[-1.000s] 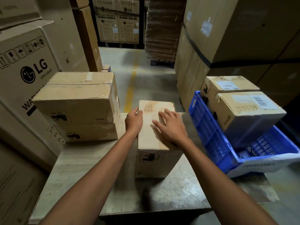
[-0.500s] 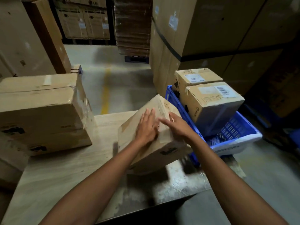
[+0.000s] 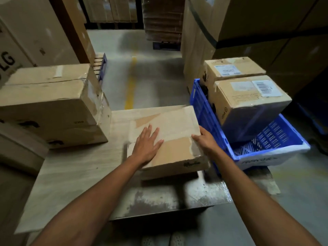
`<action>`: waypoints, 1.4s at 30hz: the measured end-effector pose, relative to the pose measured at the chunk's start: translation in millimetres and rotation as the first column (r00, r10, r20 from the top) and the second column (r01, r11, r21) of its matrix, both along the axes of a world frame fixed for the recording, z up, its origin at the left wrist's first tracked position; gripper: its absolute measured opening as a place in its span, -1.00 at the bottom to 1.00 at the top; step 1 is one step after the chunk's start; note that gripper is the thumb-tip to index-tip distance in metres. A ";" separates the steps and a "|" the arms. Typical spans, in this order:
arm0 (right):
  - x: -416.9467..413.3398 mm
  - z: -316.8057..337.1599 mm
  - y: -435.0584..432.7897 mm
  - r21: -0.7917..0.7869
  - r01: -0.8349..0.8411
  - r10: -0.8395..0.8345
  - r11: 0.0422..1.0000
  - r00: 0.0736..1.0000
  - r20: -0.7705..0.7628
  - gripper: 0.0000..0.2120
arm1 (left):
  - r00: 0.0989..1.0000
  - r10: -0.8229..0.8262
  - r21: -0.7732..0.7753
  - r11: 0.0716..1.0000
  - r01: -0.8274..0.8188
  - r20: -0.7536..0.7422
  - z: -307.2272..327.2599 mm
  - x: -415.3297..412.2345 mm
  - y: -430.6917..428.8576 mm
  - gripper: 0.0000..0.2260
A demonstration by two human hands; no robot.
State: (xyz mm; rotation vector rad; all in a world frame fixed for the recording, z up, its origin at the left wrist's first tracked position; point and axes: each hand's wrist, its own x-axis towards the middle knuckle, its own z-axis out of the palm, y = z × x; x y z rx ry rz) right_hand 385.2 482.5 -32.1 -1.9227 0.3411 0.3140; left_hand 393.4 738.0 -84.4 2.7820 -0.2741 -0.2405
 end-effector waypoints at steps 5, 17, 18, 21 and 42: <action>-16.0 -44.3 41.8 -0.116 -0.027 0.021 0.993 0.998 -0.051 -0.60 | 1.000 -0.002 0.120 0.993 -0.001 0.023 -15.3 -21.3 35.3 -0.42; -31.8 -60.4 182.9 -0.209 -0.136 0.140 0.968 0.990 0.007 -0.38 | 0.988 0.147 0.143 0.978 -0.152 0.047 -19.4 -65.2 169.4 -0.44; -33.4 -61.4 197.3 -0.212 -0.140 0.146 0.967 0.989 0.011 -0.38 | 0.986 0.156 0.139 0.977 -0.161 0.053 -19.9 -68.3 183.9 -0.44; -39.1 -62.7 244.6 -0.232 -0.149 0.158 0.961 0.987 0.021 -0.39 | 0.983 0.173 0.133 0.974 -0.181 0.067 -19.8 -76.8 230.5 -0.44; -50.0 -67.4 450.4 -0.822 -0.364 0.633 0.438 0.774 -0.006 -0.33 | 0.995 0.072 0.138 0.987 -0.081 0.070 -22.3 -58.1 422.5 -0.43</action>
